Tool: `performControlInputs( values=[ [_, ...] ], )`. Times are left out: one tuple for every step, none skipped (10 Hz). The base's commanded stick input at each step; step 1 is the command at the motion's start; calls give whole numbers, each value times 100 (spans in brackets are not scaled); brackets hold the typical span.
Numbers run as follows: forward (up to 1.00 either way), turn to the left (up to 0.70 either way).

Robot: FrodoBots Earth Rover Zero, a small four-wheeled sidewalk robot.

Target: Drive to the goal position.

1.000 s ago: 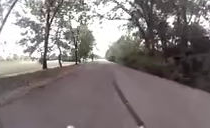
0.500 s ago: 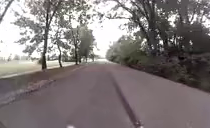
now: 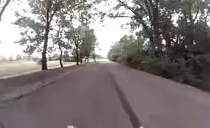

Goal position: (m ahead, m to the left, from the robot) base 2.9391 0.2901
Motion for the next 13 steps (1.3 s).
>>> performControlInputs(
  values=[
    [70,0],
    [70,0],
    [70,0],
    [70,0],
    [70,-12],
    [70,-27],
    [70,-20],
    [70,0],
    [70,0],
    [70,0],
    [70,0],
    [70,0],
    [70,0]
  ],
)
